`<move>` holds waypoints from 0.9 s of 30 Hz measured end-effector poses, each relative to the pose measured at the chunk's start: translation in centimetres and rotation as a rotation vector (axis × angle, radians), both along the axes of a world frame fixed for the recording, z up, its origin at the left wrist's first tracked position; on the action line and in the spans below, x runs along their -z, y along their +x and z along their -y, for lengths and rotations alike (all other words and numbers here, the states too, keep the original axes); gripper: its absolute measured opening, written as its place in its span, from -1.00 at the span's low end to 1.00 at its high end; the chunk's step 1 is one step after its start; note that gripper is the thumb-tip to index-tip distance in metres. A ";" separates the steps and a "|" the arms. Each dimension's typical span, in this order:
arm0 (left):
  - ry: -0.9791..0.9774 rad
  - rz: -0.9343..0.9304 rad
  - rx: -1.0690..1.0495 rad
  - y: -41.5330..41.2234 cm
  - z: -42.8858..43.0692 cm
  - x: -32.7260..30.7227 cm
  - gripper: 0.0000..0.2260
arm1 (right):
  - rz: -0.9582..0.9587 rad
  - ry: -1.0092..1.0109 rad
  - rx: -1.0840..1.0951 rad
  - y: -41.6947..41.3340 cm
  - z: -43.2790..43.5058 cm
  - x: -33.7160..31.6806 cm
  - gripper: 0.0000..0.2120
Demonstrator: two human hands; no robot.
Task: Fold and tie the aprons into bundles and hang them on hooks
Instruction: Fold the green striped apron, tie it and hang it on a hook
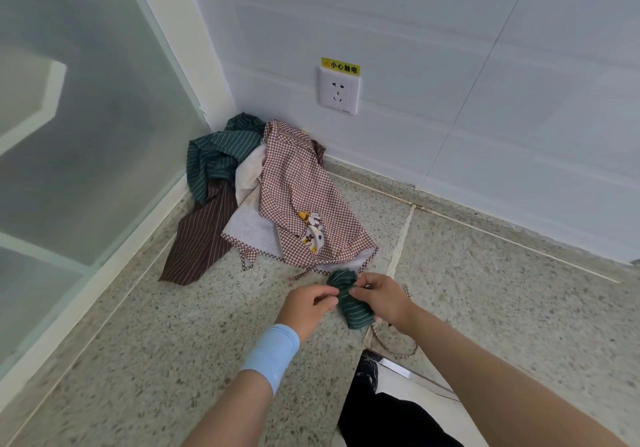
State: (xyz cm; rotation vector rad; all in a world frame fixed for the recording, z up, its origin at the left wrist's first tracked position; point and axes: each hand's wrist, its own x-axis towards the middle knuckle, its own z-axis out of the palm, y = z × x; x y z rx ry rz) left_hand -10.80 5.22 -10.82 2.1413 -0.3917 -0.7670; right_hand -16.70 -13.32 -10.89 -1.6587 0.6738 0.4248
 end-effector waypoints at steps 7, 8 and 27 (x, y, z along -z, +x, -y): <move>-0.131 -0.103 -0.225 -0.8 2.3 0.3 -0.80 | -0.101 0.246 0.317 0.4 0.1 0.3 -0.95; -0.152 -0.102 -0.254 -0.8 2.8 0.3 -0.81 | -0.124 0.300 0.342 0.3 0.1 0.3 -0.92; 0.014 0.044 -0.018 2.1 6.4 2.2 -0.79 | -0.134 0.003 0.082 1.3 2.4 0.8 -0.81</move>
